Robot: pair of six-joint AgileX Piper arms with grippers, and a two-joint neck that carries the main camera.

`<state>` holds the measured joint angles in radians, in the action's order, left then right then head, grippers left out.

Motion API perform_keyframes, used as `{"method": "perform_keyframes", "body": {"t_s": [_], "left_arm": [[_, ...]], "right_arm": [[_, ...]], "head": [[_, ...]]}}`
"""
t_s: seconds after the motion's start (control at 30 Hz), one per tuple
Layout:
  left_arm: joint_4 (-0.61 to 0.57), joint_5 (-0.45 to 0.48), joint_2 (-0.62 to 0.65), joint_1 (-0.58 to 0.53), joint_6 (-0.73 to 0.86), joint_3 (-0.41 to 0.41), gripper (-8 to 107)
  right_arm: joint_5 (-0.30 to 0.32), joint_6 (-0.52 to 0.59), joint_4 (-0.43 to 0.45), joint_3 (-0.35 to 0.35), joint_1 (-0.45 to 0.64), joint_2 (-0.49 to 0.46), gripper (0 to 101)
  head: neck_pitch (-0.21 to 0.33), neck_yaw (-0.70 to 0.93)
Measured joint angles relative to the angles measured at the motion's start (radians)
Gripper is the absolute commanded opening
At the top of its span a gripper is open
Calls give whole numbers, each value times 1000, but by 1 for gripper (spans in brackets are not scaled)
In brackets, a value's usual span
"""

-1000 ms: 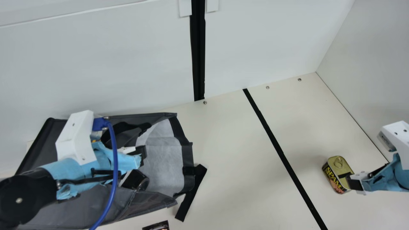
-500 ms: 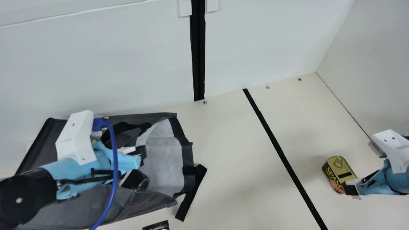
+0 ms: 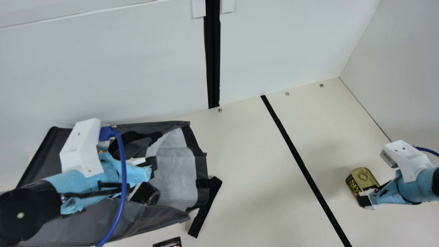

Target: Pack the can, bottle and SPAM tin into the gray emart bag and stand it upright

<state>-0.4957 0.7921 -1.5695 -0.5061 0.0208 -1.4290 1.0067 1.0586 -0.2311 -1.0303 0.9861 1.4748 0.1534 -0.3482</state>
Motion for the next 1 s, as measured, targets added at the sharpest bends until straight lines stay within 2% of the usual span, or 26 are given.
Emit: {"method": "perform_keyframes", "body": {"t_s": [0.4, 0.73, 1.0], "left_arm": [[0, 0, 0, 0, 0, 0, -8], [0, 0, 0, 0, 0, 0, -8], [0, 0, 0, 0, 0, 0, -8]], "right_arm": [[-88, -44, 5, -1, -52, 98, 95], [-145, -74, 5, -34, -84, 189, 95], [-163, -76, 5, -58, -93, 233, 42]], "head": [[-2, 2], [-2, 0], [-2, 2]]}}
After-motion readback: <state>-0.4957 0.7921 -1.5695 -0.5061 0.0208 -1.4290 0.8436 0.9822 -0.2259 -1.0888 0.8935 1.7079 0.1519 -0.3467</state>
